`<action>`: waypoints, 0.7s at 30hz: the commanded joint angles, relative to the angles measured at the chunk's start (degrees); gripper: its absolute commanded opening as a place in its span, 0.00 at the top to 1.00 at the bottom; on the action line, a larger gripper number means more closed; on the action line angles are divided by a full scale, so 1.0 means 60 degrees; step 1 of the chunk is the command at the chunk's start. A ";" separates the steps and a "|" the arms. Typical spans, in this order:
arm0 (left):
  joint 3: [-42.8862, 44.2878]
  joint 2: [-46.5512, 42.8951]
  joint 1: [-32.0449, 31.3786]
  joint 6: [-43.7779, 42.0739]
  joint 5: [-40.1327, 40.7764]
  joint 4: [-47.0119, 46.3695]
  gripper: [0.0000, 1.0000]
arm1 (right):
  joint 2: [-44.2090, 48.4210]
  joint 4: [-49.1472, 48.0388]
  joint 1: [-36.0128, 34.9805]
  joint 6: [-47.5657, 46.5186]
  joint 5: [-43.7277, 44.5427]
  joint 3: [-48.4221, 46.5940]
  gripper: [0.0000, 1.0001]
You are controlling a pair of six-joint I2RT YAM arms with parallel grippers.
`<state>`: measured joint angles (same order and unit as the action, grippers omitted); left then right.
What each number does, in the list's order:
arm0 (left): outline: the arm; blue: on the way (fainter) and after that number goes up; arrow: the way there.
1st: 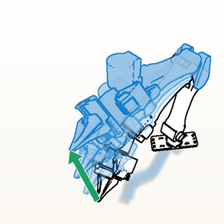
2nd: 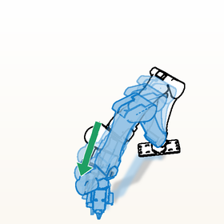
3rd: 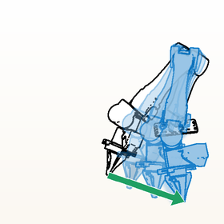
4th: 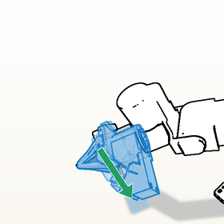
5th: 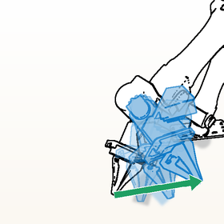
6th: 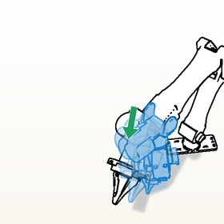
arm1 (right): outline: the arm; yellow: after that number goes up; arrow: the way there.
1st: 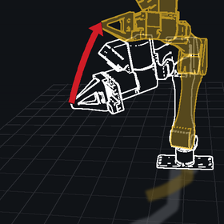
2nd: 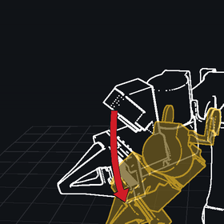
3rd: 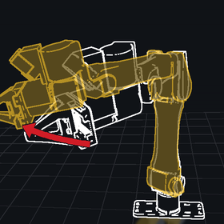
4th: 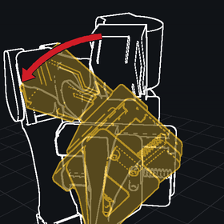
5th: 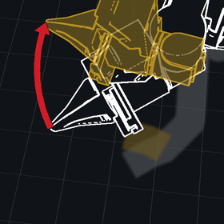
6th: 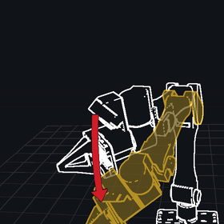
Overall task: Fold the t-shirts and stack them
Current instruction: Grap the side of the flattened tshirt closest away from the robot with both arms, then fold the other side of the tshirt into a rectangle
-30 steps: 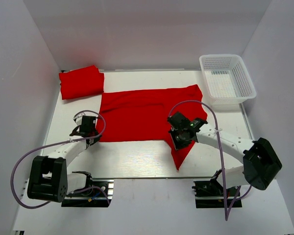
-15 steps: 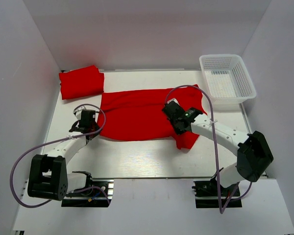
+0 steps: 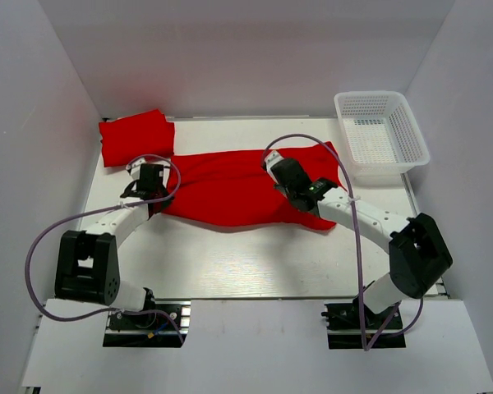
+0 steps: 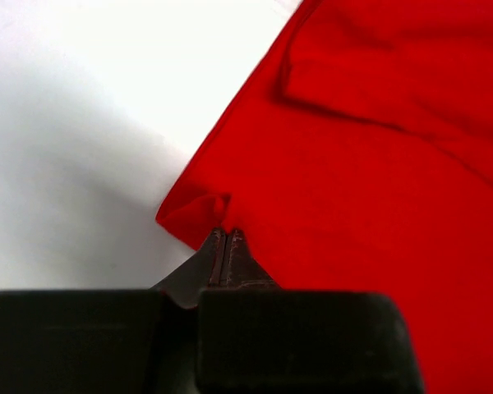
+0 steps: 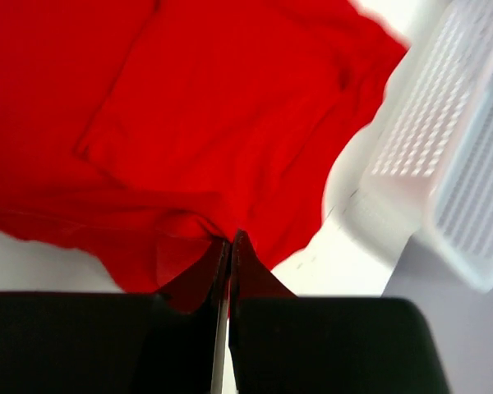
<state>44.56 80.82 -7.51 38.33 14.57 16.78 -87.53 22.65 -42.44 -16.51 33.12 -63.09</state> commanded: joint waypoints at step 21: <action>0.3734 0.2892 0.0577 0.0176 0.0795 0.0866 1.00 | -0.3310 -0.1227 0.1461 -0.3663 0.0178 -0.3884 1.00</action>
<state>63.68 97.69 -4.32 40.01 18.83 23.27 -105.27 14.02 -34.50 -36.75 33.01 -82.59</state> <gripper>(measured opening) 0.018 0.015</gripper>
